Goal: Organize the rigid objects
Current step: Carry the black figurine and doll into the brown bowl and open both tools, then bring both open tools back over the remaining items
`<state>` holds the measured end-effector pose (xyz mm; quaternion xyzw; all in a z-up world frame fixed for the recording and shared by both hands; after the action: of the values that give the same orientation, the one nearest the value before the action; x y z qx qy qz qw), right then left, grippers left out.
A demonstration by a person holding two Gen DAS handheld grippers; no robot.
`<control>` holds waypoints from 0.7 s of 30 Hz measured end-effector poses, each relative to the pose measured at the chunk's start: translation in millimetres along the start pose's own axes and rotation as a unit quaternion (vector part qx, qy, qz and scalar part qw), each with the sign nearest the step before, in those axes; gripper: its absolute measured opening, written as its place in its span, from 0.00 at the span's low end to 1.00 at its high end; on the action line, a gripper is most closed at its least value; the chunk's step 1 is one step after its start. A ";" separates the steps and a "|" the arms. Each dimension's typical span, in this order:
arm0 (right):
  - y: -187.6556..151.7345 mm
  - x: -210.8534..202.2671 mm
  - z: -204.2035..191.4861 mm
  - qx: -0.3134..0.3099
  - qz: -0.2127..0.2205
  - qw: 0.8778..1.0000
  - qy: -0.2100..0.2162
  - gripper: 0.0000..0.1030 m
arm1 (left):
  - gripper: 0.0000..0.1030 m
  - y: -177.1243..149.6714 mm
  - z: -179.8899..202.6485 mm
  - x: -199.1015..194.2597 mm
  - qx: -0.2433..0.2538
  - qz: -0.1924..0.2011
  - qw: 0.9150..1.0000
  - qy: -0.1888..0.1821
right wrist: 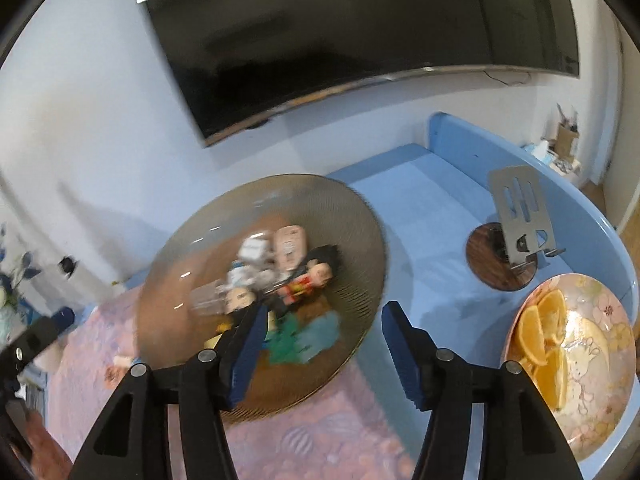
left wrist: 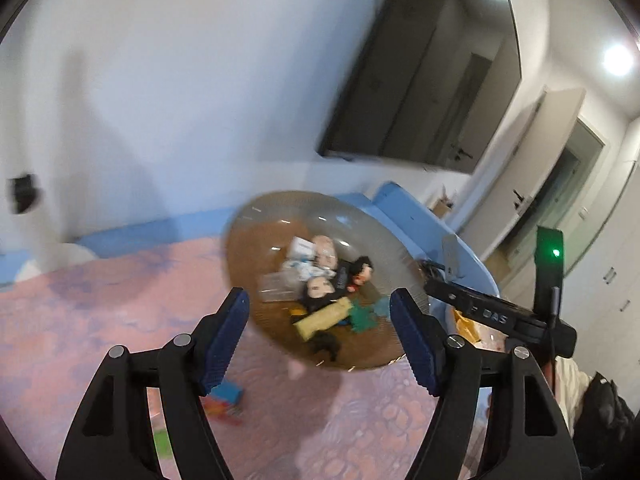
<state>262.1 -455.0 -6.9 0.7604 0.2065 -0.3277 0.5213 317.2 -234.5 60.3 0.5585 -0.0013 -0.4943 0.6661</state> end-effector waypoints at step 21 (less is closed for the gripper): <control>-148.0 -3.5 -175.9 -0.186 -0.053 0.974 0.115 0.84 | 0.81 -169.4 -153.9 -88.5 -0.095 -0.035 0.966 0.237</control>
<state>212.5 -236.7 -59.2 0.6710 0.3624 -0.2207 0.6080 245.9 -42.7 -75.1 0.5937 0.2232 -0.3688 0.6795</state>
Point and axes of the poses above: each gripper's, at about its wrist camera, not at the fingertips, and x roughly the way its jaws point, z to its right, y to its top, the point moved 7 cm from there along x, roughly the way its jaws point, and after that the axes turned 2 degrees about -y, right-handed, at the moved point
